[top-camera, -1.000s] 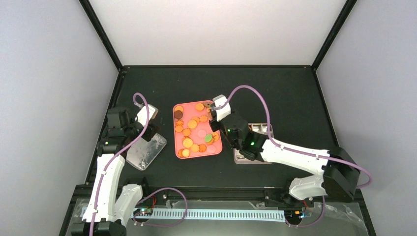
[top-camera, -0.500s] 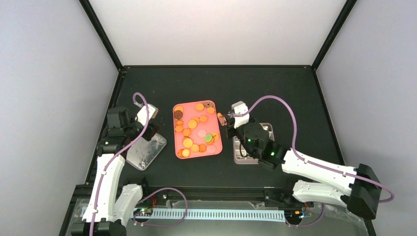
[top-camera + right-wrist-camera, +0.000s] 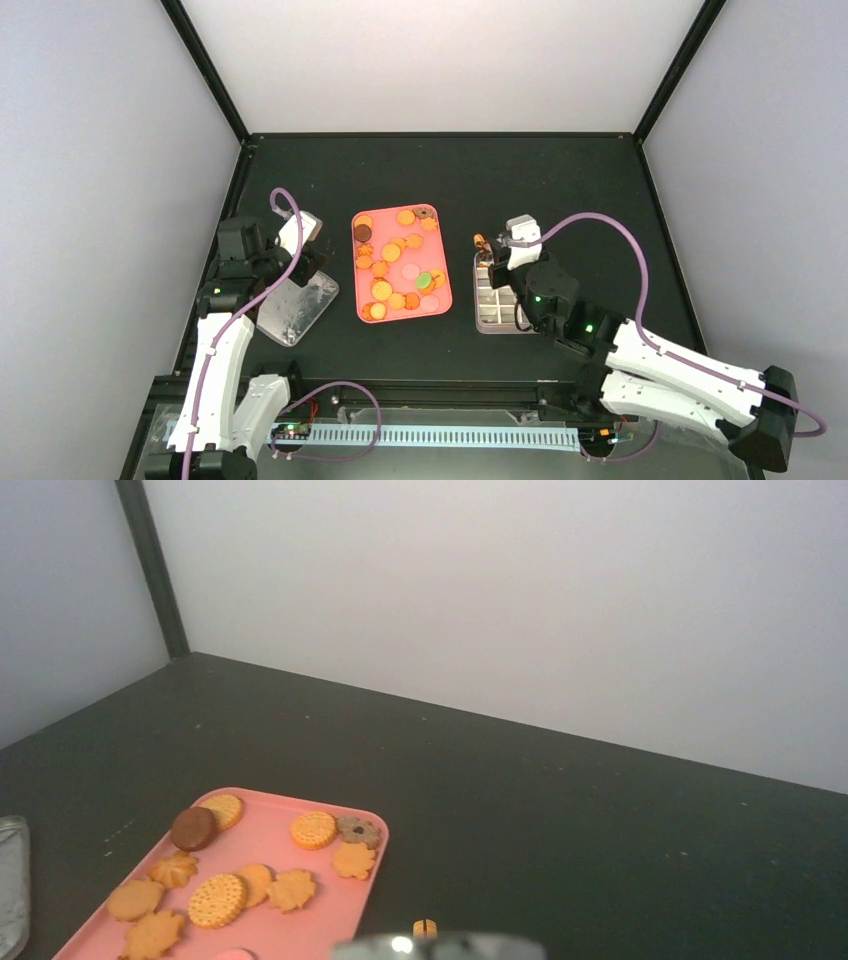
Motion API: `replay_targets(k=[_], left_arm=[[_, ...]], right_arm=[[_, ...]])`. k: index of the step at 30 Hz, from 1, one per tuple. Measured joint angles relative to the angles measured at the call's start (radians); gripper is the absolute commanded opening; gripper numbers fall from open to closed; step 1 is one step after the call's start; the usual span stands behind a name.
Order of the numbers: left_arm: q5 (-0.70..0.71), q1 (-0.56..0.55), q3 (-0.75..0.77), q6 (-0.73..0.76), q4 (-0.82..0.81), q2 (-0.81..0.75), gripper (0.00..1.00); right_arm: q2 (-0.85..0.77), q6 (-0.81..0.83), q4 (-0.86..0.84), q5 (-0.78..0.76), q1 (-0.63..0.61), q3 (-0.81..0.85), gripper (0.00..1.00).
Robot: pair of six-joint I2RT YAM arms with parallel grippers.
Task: Pack the cookies
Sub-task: Place the fake cookies in the empty pocket of the box.
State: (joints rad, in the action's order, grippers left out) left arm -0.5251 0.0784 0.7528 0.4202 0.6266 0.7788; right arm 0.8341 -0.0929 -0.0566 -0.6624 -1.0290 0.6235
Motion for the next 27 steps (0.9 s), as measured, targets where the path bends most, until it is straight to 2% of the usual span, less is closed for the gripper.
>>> replay_targets(k=[7, 17, 27], left_arm=[[-0.007, 0.0, 0.0, 0.001, 0.0, 0.0, 0.4], [-0.016, 0.0, 0.0, 0.019, 0.001, 0.0, 0.4], [-0.025, 0.0, 0.0, 0.023, 0.0, 0.0, 0.4]], right_arm=[[-0.077, -0.036, 0.114, -0.08, 0.004, -0.011, 0.01], [0.016, -0.15, 0.279, -0.237, 0.046, 0.031, 0.01], [-0.001, -0.198, 0.338, -0.269, 0.103, 0.04, 0.01]])
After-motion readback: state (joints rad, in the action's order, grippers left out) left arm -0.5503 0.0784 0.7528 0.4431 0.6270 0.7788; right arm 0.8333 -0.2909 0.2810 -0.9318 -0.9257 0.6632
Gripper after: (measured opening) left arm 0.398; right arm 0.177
